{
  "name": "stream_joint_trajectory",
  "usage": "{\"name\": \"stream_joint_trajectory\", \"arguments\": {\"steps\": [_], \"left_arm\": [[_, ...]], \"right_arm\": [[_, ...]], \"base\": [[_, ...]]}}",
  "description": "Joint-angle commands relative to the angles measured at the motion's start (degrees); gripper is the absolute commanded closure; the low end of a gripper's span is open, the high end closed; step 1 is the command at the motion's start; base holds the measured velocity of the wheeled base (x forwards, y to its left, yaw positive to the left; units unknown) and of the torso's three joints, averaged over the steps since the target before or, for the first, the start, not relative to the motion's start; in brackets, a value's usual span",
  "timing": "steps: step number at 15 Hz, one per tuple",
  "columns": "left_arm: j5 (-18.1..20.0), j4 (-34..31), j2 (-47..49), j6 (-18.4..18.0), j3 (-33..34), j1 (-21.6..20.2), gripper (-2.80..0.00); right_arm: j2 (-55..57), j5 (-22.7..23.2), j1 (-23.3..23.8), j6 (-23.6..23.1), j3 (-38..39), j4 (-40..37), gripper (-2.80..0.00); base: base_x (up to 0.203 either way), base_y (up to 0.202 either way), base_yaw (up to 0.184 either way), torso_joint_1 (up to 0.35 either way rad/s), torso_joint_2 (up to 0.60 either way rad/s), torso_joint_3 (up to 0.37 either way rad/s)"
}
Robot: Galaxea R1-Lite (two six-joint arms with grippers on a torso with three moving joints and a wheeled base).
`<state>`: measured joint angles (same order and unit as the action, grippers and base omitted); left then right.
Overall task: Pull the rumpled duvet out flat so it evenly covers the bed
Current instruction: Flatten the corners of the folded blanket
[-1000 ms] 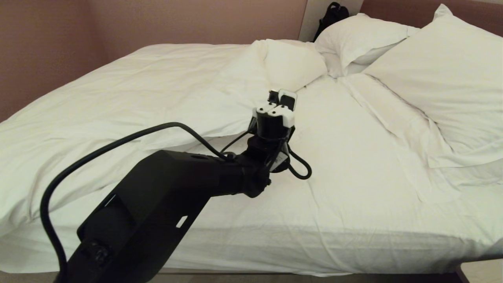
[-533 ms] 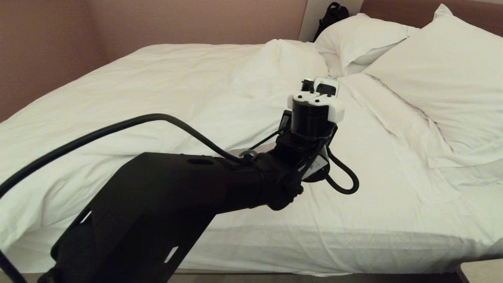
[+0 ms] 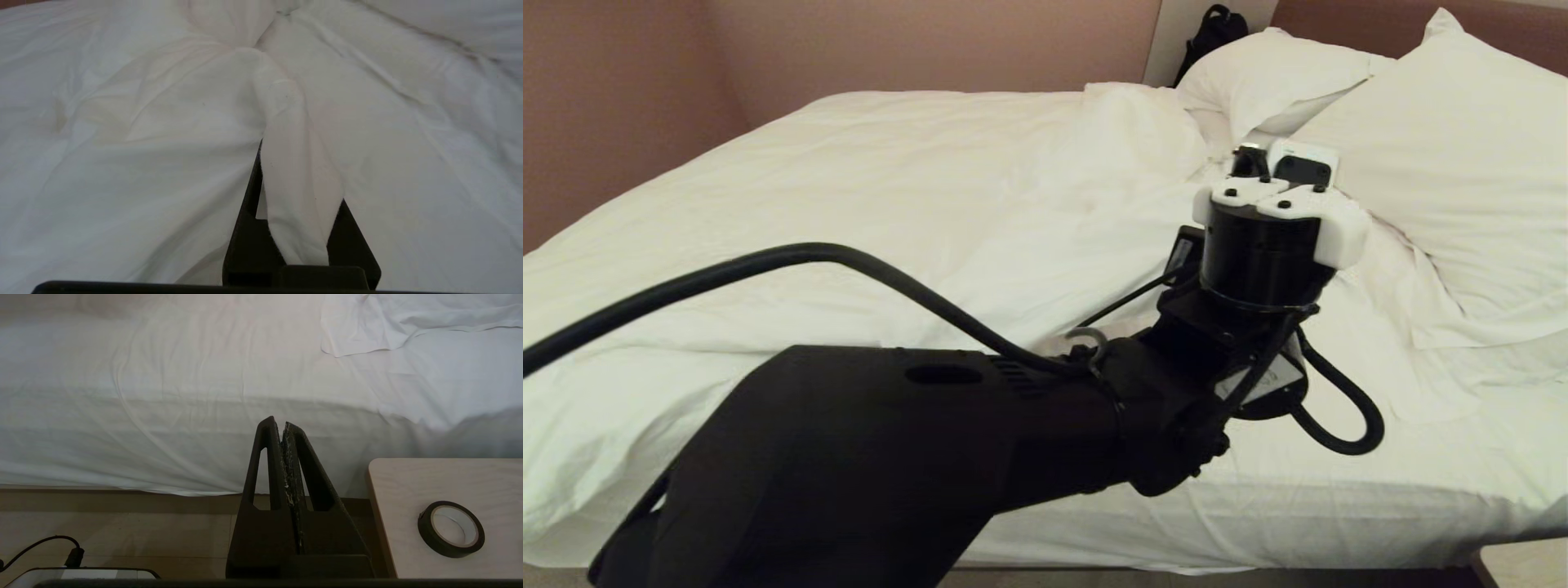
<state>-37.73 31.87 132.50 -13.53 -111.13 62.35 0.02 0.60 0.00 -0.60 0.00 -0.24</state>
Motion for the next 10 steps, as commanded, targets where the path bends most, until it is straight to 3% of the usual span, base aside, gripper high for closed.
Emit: {"name": "stream_joint_trajectory", "arguments": {"steps": [1, 10], "left_arm": [[-0.2, 0.3, -1.3, -0.1, 0.1, 1.1, 0.00], [-0.4, 0.3, -3.6, 1.9, 2.4, 7.0, 0.00]], "right_arm": [[0.0, 0.0, 0.0, 0.0, 0.0, 0.0, 0.00], [0.0, 0.0, 0.0, 0.0, 0.0, 0.0, 0.00]], "base": [[0.000, 0.000, 0.000, 0.000, 0.00, 0.000], [0.000, 0.000, 0.000, 0.000, 0.00, 0.000]]}}
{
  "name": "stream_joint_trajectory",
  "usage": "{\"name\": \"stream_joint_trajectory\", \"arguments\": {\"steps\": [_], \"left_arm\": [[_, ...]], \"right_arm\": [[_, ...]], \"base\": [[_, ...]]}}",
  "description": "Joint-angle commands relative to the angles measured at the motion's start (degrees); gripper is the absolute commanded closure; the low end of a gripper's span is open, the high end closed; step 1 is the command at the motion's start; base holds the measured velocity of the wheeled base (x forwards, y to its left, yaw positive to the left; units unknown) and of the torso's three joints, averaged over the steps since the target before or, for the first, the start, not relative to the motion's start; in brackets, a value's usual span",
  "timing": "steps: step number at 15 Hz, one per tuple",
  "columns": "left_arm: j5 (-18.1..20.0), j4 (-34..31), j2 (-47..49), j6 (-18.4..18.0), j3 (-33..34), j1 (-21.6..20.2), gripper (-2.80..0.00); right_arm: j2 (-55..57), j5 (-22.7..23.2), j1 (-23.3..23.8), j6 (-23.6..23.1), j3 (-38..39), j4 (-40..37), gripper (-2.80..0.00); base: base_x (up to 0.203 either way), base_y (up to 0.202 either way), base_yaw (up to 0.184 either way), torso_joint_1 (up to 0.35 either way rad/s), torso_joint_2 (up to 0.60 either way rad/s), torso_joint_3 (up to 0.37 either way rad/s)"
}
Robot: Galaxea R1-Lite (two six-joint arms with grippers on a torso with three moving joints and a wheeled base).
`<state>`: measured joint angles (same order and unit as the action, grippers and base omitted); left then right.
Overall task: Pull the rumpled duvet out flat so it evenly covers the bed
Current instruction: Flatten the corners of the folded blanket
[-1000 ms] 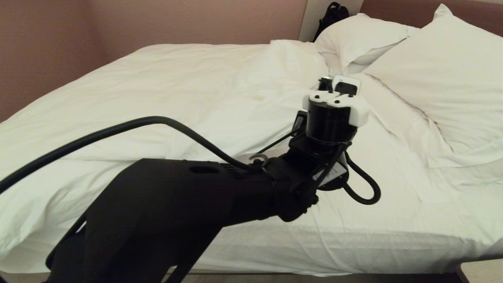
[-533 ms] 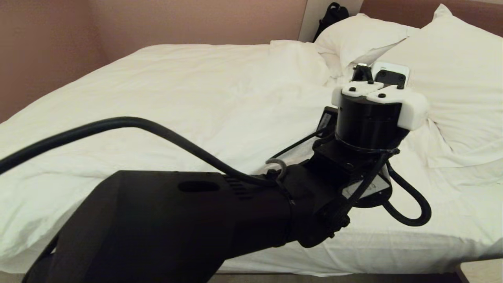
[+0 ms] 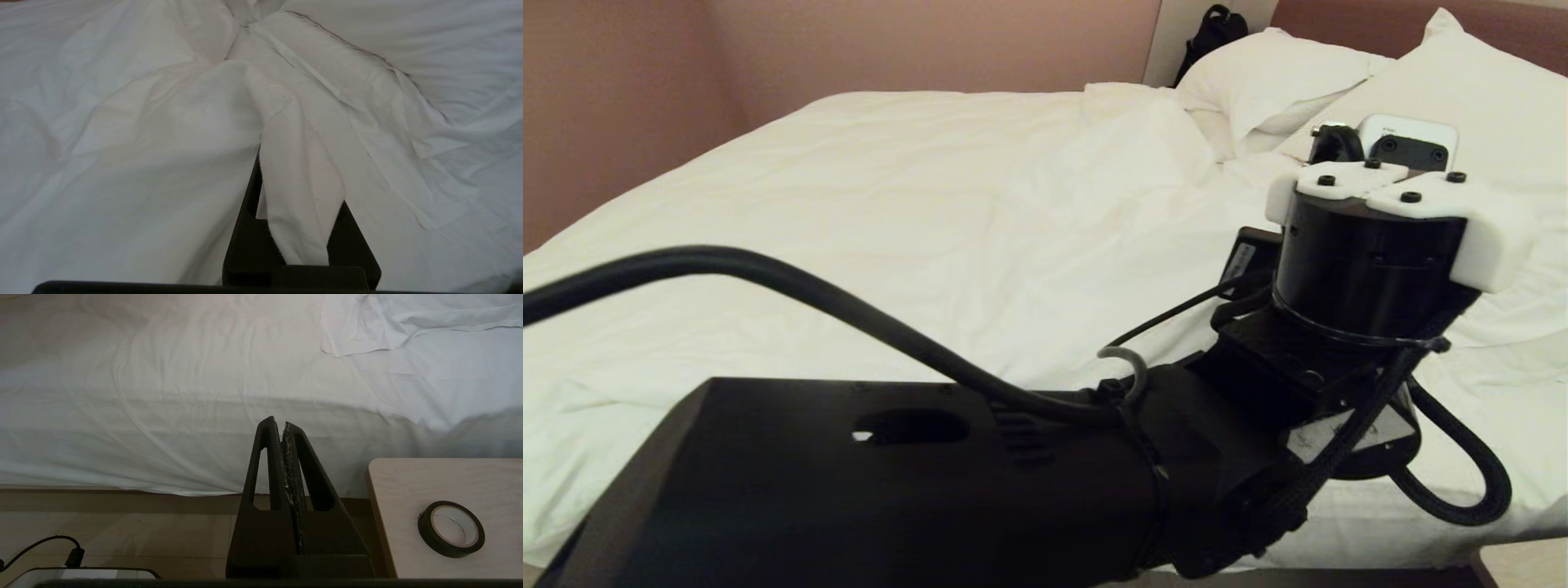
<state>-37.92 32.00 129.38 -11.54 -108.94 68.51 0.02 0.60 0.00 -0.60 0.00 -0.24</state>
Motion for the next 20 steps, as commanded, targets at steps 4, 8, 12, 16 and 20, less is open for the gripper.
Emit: {"name": "stream_joint_trajectory", "arguments": {"steps": [4, 8, 12, 16, 20], "left_arm": [[-0.3, 0.3, -0.8, 0.3, 0.5, 3.5, 0.00], [-0.3, 0.3, -0.3, 1.2, 2.0, 3.8, 0.00], [-0.3, 0.4, -0.3, 2.1, 2.1, 3.6, 0.00], [-0.3, 1.3, -0.4, 3.5, 4.3, 3.6, 0.00], [-0.3, 1.7, -0.3, 3.7, 6.6, 2.5, 0.00]], "right_arm": [[0.0, 0.0, 0.0, 0.0, 0.0, 0.0, 0.00], [0.0, 0.0, 0.0, 0.0, 0.0, 0.0, 0.00], [0.0, 0.0, 0.0, 0.0, 0.0, 0.0, 0.00], [0.0, 0.0, 0.0, 0.0, 0.0, 0.0, 0.00], [0.0, 0.0, 0.0, 0.0, 0.0, 0.0, 0.00]], "base": [[0.000, 0.000, 0.000, 0.000, 0.00, 0.000], [0.000, 0.000, 0.000, 0.000, 0.00, 0.000], [0.000, 0.000, 0.000, 0.000, 0.00, 0.000], [0.000, 0.000, 0.000, 0.000, 0.00, 0.000], [0.000, 0.000, 0.000, 0.000, 0.00, 0.000]]}}
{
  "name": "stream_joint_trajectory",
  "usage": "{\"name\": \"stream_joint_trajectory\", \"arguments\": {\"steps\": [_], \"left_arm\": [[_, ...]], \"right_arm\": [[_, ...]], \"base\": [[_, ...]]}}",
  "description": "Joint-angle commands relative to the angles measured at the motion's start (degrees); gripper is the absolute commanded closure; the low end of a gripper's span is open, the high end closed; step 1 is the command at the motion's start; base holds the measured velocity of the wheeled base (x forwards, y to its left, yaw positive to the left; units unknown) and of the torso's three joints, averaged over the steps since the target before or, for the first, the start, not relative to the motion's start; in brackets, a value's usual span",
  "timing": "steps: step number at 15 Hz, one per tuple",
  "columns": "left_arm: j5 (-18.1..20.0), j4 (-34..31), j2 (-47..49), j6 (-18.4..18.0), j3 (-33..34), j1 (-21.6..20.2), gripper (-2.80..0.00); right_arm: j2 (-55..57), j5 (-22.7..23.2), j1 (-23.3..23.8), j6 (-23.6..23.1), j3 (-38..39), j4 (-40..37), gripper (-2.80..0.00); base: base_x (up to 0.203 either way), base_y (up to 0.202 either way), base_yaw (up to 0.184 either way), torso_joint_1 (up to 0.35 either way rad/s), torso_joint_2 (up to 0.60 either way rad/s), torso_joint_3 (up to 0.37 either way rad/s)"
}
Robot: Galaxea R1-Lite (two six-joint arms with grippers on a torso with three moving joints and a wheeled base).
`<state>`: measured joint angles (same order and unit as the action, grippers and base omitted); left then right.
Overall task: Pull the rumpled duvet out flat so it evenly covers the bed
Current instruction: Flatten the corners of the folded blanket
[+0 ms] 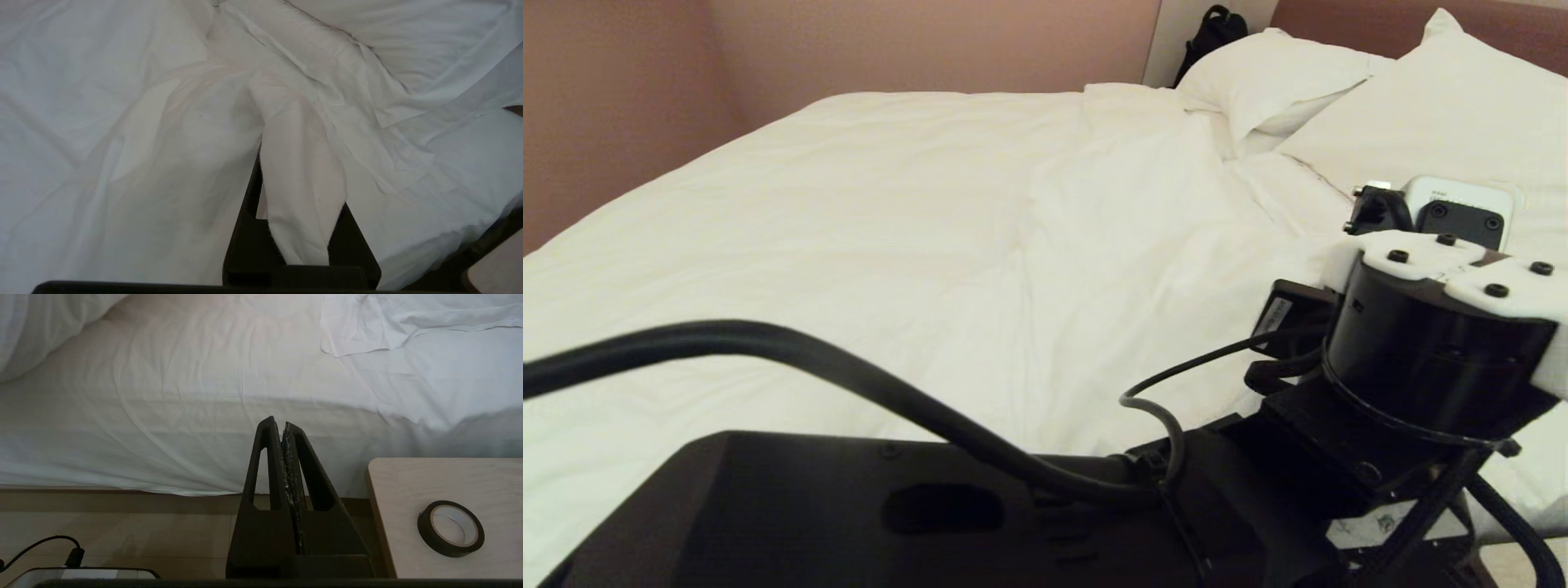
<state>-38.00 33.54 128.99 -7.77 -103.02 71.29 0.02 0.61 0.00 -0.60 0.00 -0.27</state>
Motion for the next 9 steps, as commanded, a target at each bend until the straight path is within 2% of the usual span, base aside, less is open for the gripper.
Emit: {"name": "stream_joint_trajectory", "arguments": {"steps": [1, 2, 3, 9], "left_arm": [[-0.2, 0.1, 0.3, 0.2, 1.2, -0.4, 0.00], [-0.2, 0.1, 0.5, 0.8, 1.4, -0.7, 0.00], [-0.2, 0.0, 0.7, 1.5, 1.5, -0.8, -2.80], [-0.1, -0.4, -0.3, 4.1, 4.4, -1.2, -2.80]], "right_arm": [[0.0, 0.0, 0.0, 0.0, 0.0, 0.0, 0.00], [0.0, 0.0, 0.0, 0.0, 0.0, 0.0, 0.00], [0.0, 0.0, 0.0, 0.0, 0.0, 0.0, 0.00], [0.0, 0.0, 0.0, 0.0, 0.0, 0.0, 0.00]], "base": [[0.000, 0.000, 0.000, 0.000, 0.00, 0.000], [0.000, 0.000, 0.000, 0.000, 0.00, 0.000], [0.000, 0.000, 0.000, 0.000, 0.00, 0.000], [0.000, 0.000, 0.000, 0.000, 0.00, 0.000]]}}
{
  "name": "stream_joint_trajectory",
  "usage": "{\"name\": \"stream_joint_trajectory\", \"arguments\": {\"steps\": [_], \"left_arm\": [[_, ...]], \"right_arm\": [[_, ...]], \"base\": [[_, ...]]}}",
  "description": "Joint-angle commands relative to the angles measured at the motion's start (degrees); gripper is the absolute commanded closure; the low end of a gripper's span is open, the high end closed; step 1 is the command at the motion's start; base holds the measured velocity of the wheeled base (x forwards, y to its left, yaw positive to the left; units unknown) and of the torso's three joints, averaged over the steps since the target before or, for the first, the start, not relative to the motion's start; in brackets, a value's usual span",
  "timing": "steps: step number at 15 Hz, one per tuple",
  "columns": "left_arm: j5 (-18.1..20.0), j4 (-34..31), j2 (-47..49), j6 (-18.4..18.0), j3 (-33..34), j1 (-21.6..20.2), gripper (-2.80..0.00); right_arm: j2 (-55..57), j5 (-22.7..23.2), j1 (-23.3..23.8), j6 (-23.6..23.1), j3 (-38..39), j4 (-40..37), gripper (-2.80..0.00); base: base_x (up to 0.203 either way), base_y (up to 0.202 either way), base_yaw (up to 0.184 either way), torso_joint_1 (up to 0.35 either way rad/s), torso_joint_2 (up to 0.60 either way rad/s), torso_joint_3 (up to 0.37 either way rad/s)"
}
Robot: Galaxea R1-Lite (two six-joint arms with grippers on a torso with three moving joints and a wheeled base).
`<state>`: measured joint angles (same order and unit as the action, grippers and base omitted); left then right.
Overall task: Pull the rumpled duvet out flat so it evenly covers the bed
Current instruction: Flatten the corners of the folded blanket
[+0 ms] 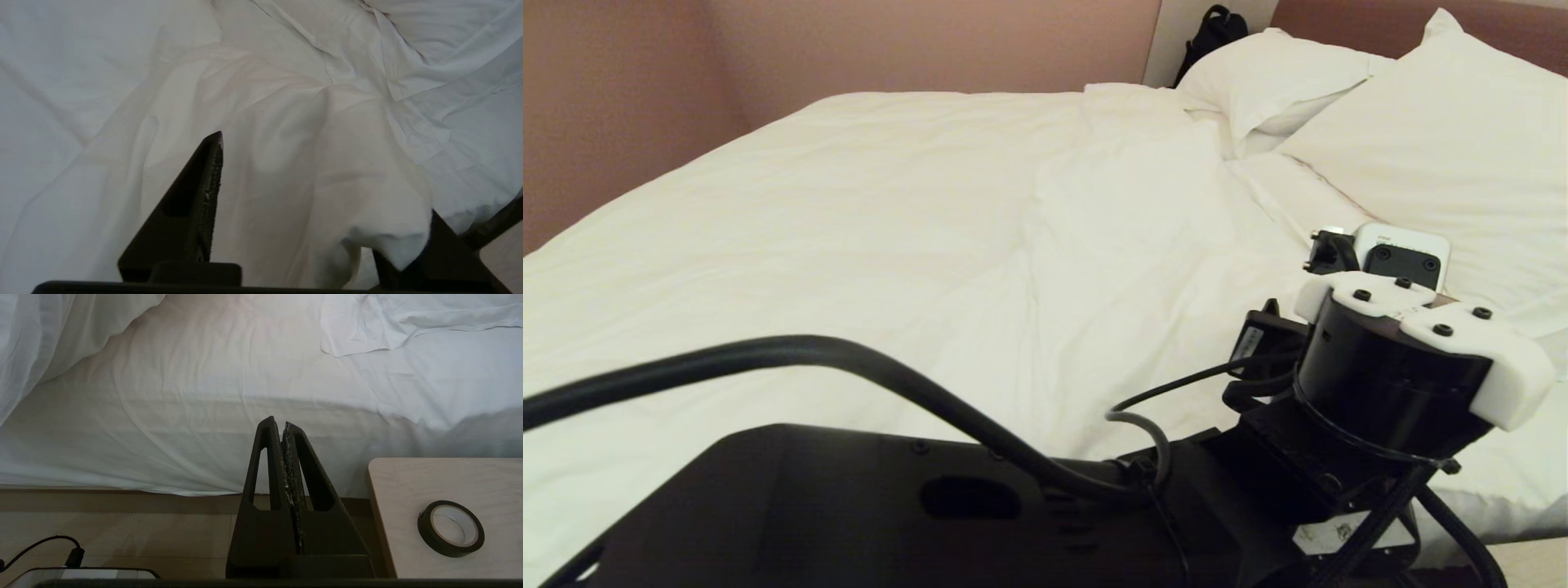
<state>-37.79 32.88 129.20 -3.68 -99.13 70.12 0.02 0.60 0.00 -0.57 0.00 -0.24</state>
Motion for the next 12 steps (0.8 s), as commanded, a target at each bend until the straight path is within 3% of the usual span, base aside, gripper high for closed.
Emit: {"name": "stream_joint_trajectory", "arguments": {"steps": [1, 8, 12], "left_arm": [[-0.3, 0.0, -1.5, 0.4, 1.1, 0.1, -2.80], [-0.1, -1.0, -5.2, 3.3, 10.5, 3.7, -2.80], [-0.1, -2.6, -6.5, 4.4, 15.1, 3.4, -2.80]], "right_arm": [[0.0, 0.0, 0.0, 0.0, 0.0, 0.0, 0.00], [0.0, 0.0, 0.0, 0.0, 0.0, 0.0, 0.00], [0.0, 0.0, 0.0, 0.0, 0.0, 0.0, 0.00]], "base": [[0.000, 0.000, 0.000, 0.000, 0.00, 0.000], [0.000, 0.000, 0.000, 0.000, 0.00, 0.000], [0.000, 0.000, 0.000, 0.000, 0.00, 0.000]]}}
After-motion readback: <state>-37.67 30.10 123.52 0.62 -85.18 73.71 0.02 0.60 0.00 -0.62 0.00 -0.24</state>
